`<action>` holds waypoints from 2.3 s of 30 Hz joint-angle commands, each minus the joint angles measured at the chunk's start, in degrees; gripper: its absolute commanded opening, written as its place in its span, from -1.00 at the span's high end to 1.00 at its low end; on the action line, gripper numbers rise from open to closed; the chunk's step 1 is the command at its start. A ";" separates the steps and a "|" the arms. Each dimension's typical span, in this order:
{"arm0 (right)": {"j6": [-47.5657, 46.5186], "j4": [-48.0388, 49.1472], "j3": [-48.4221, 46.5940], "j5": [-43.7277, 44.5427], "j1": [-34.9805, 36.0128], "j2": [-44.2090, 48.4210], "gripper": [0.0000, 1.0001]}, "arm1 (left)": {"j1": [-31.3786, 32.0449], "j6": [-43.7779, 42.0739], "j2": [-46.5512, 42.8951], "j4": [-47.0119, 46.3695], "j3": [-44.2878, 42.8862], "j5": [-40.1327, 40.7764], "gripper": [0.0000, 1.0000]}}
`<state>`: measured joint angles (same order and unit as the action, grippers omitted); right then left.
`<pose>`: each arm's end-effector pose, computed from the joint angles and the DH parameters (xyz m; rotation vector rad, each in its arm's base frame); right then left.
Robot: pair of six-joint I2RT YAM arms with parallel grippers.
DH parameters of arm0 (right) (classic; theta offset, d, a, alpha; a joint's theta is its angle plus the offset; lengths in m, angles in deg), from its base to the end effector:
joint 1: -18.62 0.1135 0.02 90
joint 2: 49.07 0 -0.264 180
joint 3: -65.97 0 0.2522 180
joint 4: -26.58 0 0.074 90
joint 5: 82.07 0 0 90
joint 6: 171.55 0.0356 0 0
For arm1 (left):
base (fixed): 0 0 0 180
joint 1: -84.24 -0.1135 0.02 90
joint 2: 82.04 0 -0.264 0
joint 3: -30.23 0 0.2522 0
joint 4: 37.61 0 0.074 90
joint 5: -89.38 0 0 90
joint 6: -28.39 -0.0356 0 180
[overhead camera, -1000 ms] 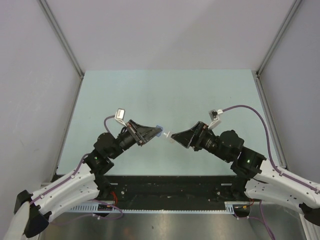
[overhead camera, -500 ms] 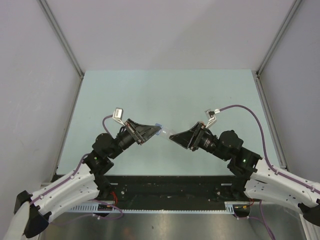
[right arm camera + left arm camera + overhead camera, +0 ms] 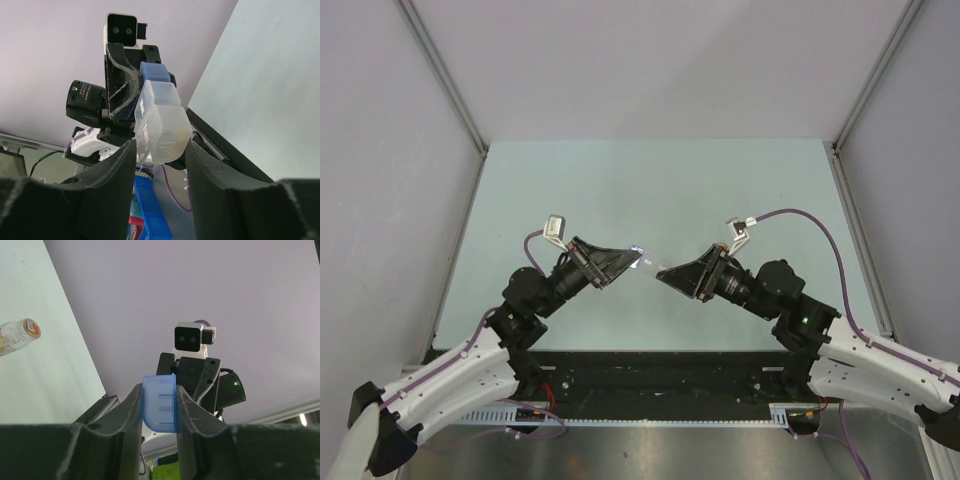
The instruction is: Sort the pills into containers
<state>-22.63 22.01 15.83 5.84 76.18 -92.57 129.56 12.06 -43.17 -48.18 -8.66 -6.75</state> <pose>0.1000 0.1598 0.3283 -0.0126 1.7828 1.5885 0.1198 -0.1265 0.2994 -0.2998 1.6200 -1.7506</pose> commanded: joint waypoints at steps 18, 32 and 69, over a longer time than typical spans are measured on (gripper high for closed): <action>-0.38 6.01 0.08 -1.78 0.10 0.35 0.43 | 0.38 2.09 -0.73 -1.85 0.95 -0.28 0.99; -0.47 8.30 0.08 -3.18 0.10 -0.97 0.17 | 0.56 2.53 -0.46 -2.29 1.31 -0.46 0.99; -0.12 12.08 0.00 -1.78 0.10 -4.04 -0.18 | 1.79 2.88 0.68 -3.26 2.36 -1.08 0.99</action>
<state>-22.87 29.03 16.53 3.98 76.14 -96.42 130.57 14.94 -42.69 -51.22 -6.45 -7.01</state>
